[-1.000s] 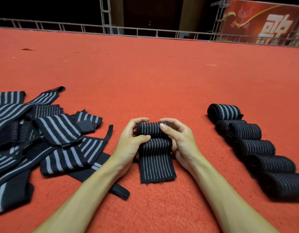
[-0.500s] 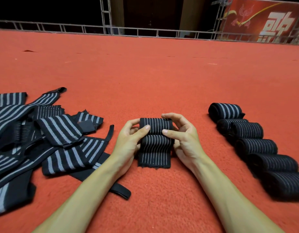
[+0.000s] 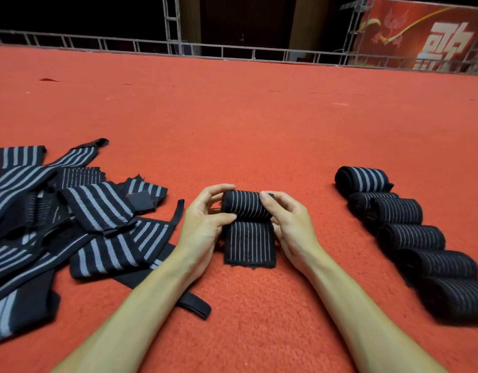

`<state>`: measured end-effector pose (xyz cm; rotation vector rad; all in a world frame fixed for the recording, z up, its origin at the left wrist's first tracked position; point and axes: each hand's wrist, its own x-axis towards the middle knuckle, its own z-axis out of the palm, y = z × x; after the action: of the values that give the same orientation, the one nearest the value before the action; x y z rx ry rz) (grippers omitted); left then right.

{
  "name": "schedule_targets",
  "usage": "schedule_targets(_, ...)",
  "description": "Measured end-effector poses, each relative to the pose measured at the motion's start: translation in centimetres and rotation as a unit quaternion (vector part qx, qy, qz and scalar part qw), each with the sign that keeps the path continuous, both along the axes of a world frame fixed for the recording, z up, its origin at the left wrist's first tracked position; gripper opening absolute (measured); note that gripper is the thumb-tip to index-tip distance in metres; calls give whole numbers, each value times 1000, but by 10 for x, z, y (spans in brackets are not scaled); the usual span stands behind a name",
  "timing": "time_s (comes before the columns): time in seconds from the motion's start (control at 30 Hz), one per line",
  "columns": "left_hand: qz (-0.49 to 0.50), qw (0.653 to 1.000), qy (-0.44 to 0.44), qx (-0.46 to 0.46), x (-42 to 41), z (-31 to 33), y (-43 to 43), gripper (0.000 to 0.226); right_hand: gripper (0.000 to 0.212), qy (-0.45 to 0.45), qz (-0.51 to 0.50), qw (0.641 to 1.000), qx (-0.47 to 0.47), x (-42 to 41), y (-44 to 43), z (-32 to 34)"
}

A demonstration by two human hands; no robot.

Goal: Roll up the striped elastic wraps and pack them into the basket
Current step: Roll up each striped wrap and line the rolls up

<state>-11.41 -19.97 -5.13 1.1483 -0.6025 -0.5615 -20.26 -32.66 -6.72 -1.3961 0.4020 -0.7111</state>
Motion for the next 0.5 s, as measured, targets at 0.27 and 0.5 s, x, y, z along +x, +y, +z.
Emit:
schedule_targets(0.27, -59, 995, 76, 16, 2, -1, -1, 46, 28, -66, 0, 996, 53, -9, -1, 9)
schedule_targets(0.5, 3, 996, 79, 34, 1, -3, -4, 38, 43, -82, 53, 995, 8, -8, -4, 4)
